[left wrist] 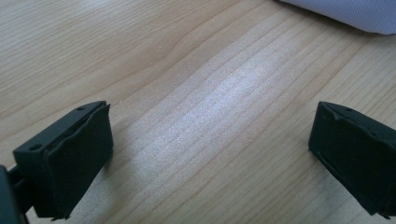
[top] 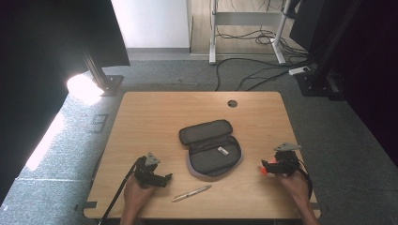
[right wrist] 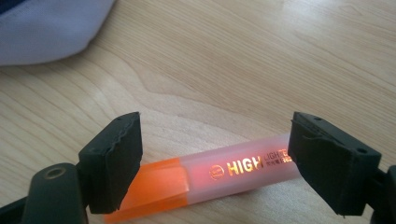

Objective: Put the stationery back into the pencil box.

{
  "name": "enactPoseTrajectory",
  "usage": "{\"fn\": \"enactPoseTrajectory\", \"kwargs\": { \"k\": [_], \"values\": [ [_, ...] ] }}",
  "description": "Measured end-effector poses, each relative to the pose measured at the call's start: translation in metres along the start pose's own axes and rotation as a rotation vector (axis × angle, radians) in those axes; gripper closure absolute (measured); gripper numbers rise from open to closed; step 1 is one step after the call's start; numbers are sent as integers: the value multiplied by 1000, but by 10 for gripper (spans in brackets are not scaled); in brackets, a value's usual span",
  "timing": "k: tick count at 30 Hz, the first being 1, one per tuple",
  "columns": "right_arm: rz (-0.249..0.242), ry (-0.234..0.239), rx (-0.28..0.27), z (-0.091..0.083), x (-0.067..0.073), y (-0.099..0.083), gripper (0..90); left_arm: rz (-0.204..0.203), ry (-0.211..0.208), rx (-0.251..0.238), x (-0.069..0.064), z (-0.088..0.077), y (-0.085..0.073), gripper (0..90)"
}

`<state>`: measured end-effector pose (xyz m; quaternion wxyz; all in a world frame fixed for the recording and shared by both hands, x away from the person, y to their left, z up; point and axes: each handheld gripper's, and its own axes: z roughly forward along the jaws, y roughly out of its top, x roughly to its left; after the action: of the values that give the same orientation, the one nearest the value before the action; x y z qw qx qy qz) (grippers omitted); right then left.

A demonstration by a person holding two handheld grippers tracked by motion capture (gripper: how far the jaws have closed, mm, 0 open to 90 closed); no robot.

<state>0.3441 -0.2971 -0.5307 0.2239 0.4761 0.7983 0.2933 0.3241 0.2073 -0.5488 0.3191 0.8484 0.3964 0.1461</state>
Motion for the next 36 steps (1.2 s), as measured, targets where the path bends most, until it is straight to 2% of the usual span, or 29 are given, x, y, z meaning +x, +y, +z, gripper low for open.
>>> {"fn": "enactPoseTrajectory", "kwargs": {
  "k": [5, 14, 17, 22, 29, 31, 36],
  "values": [
    [-4, -16, 10, 1, 0, -4, 160, 0, 0, 1, 0, 0, 0, 0],
    [12, -48, 33, -3, -5, -16, 150, 0, 0, 0, 0, 0, 0, 0],
    [29, -45, 35, -5, -7, -21, 168, 1, 0, 1, 0, 0, 0, 0],
    [62, -22, 26, -7, -12, -27, 258, 1, 0, 1, 0, 0, 0, 0],
    [72, 19, 3, -7, -10, -27, 403, 1, 0, 1, 0, 0, 0, 0],
    [80, 46, -3, -6, -9, -26, 464, 1, 0, 1, 0, 0, 0, 0],
    [76, 61, -7, -5, -7, -24, 537, 1, 0, 1, 0, 0, 0, 0]
  ]
}}
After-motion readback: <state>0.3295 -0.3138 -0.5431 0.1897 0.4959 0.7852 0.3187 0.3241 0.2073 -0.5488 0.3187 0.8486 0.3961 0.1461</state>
